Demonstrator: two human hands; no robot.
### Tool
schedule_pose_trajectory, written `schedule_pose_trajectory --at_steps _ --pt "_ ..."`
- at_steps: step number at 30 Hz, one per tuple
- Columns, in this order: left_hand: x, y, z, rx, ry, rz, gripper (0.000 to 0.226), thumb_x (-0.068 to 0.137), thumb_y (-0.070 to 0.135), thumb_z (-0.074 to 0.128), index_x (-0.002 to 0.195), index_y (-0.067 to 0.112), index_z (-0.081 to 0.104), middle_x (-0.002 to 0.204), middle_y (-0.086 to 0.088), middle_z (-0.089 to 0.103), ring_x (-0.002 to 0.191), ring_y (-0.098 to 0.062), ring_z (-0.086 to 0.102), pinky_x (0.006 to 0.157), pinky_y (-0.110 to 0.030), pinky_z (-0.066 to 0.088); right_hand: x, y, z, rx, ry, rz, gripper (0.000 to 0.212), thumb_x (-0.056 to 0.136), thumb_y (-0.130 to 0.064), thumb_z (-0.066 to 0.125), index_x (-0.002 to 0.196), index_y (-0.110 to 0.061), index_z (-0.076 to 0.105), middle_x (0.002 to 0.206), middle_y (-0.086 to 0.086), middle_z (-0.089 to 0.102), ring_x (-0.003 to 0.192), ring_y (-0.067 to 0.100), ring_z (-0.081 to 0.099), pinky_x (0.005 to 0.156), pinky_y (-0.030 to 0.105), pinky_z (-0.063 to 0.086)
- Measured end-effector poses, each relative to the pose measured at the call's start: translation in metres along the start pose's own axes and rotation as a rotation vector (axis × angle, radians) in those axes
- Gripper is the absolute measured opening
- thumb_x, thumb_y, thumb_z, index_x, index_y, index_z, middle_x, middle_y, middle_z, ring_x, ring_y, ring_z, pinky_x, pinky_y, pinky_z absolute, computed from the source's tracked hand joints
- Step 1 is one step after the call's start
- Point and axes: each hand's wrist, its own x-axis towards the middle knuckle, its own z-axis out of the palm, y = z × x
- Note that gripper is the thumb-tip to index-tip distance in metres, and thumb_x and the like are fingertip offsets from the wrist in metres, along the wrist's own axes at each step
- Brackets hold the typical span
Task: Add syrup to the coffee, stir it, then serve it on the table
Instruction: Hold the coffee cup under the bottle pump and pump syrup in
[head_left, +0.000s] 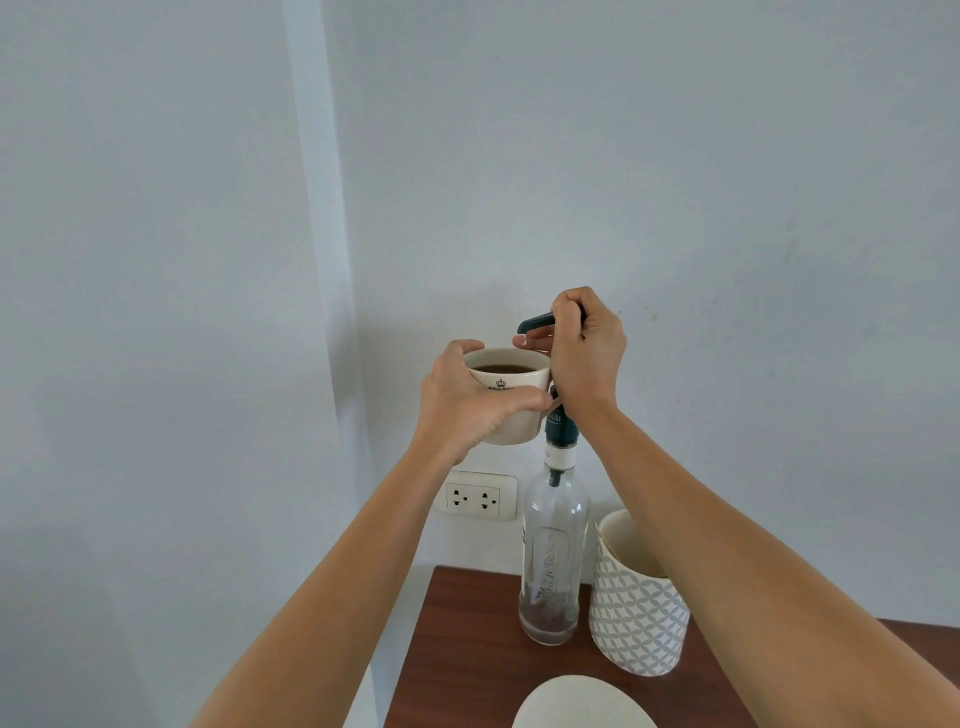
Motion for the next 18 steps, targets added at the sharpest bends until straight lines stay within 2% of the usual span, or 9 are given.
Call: schedule_pose_trajectory --at_steps 5,10,18 --pt "-0.0010 -0.0006 0.0000 -0.003 0.001 -0.008 0.095 0.047 0.036 0.094 0.131 0.021 0.052 0.121 0.004 0.060 0.108 -0.018 0.060 0.072 -0.025 0.048 -0.0006 0.0004 -0.0001 -0.010 0.002 0.007 0.020 0.092 -0.007 0.042 0.078 -0.003 0.057 0.050 -0.002 0.068 0.058 0.028 0.075 0.059 0.039 0.057" --pt "-0.0009 0.0003 -0.0007 -0.005 -0.007 -0.018 0.088 0.055 0.030 0.096 0.131 0.020 0.051 0.118 0.005 0.058 0.106 -0.017 0.059 0.069 -0.023 0.047 -0.0014 0.0001 -0.0003 -0.024 0.001 0.002 0.022 0.092 -0.007 0.042 0.075 -0.008 0.055 0.049 -0.005 0.067 0.058 0.027 0.075 0.058 0.036 0.056" --pt "-0.0002 -0.0025 -0.0004 -0.014 -0.005 -0.022 0.089 0.054 0.030 0.096 0.131 0.020 0.052 0.120 0.005 0.058 0.106 -0.017 0.059 0.068 -0.023 0.047 -0.0017 0.0011 -0.0004 -0.044 0.007 -0.014 0.022 0.092 -0.008 0.042 0.074 -0.008 0.056 0.047 -0.004 0.065 0.058 0.026 0.075 0.057 0.034 0.056"
